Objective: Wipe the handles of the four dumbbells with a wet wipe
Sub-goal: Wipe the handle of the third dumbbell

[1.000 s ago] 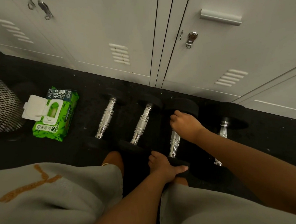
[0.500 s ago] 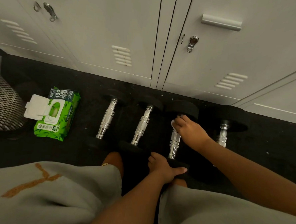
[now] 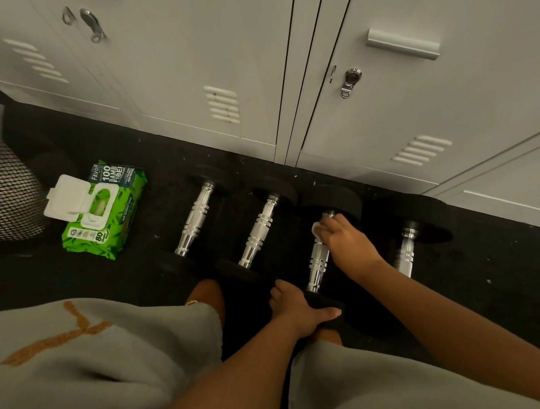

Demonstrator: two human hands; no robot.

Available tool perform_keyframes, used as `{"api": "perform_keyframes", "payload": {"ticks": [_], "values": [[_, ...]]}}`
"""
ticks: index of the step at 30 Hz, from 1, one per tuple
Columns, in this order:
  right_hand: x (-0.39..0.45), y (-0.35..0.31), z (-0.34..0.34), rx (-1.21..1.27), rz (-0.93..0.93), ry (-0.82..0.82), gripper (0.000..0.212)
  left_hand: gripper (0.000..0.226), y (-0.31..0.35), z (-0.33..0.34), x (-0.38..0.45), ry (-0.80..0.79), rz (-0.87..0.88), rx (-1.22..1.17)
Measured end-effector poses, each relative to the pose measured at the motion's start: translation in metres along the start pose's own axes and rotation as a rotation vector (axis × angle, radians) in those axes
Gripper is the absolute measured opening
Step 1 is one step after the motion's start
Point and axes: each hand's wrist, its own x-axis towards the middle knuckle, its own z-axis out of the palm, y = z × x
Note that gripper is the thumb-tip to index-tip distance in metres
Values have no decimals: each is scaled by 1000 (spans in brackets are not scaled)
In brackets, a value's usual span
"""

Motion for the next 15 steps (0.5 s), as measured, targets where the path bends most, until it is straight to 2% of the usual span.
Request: {"api": "perform_keyframes", "payload": {"ticks": [3,8,12,15], "values": [[0,1,2,10,-57,-7,49,121,-1,-1,2,-4,-3,-5],[1,8,3,66,28,24,54,124,-1,-1,1,-7,9,-1],[-4,9,5,72,-69,-1,50,121,-1,-3,3,-9,8,2],[6,14,3,59,-3,39,48,121,-1,-2,2,-8,16,2]]}}
